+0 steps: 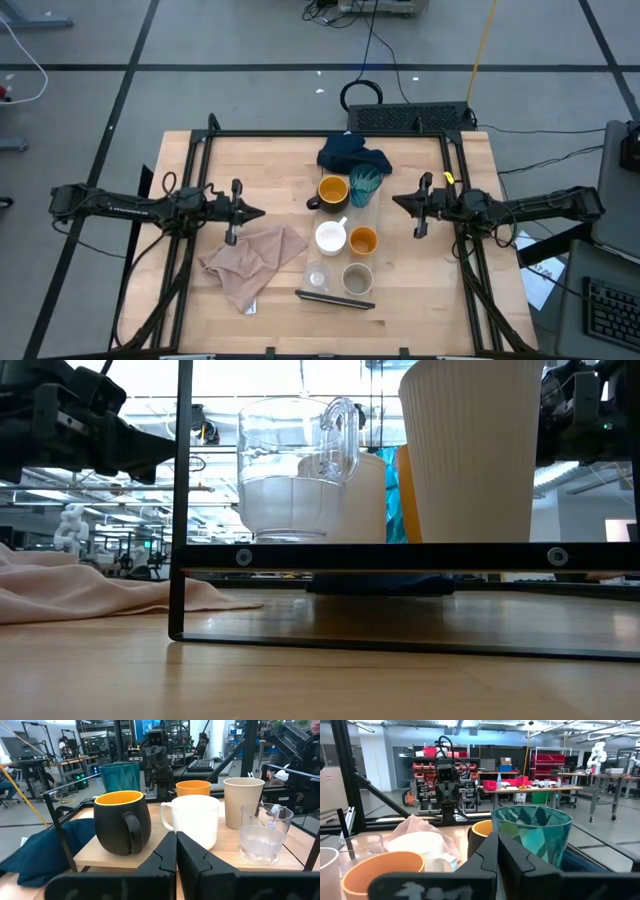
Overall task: Stack small to large cups/mugs on shelf
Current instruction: Return to Home Position
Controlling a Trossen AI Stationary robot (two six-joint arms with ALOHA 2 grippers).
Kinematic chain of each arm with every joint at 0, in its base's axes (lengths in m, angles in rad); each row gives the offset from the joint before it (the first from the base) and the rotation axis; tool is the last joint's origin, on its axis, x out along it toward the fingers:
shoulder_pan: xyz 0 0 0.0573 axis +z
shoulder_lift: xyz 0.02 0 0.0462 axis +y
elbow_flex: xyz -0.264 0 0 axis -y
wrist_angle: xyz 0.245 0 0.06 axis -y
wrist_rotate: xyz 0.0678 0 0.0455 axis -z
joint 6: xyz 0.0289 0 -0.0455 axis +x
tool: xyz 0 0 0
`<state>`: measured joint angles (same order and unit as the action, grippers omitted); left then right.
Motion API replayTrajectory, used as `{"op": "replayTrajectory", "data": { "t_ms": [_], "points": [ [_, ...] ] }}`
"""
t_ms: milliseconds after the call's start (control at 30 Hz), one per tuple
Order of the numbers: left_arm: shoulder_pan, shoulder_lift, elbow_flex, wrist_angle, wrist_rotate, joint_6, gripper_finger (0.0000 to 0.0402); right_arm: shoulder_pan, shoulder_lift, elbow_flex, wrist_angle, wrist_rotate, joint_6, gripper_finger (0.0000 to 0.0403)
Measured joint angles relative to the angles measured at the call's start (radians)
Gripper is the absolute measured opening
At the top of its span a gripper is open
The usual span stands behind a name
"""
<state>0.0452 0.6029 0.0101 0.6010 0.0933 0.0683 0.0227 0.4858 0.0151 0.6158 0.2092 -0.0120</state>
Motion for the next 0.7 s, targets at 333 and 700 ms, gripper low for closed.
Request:
{"op": "replayTrajectory", "data": {
  "t_ms": [333, 700],
  "points": [
    [0.000, 0.000, 0.000, 0.000, 0.000, 0.001, 0.0005, 0.000, 0.000, 0.000, 0.000, -0.001, 0.000, 0.0000],
    [0.000, -0.064, 0.000, -0.006, 0.001, 0.001, 0.0006, 0.001, -0.036, 0.000, -0.009, -0.001, 0.000, 0.0000]
  ]
}}
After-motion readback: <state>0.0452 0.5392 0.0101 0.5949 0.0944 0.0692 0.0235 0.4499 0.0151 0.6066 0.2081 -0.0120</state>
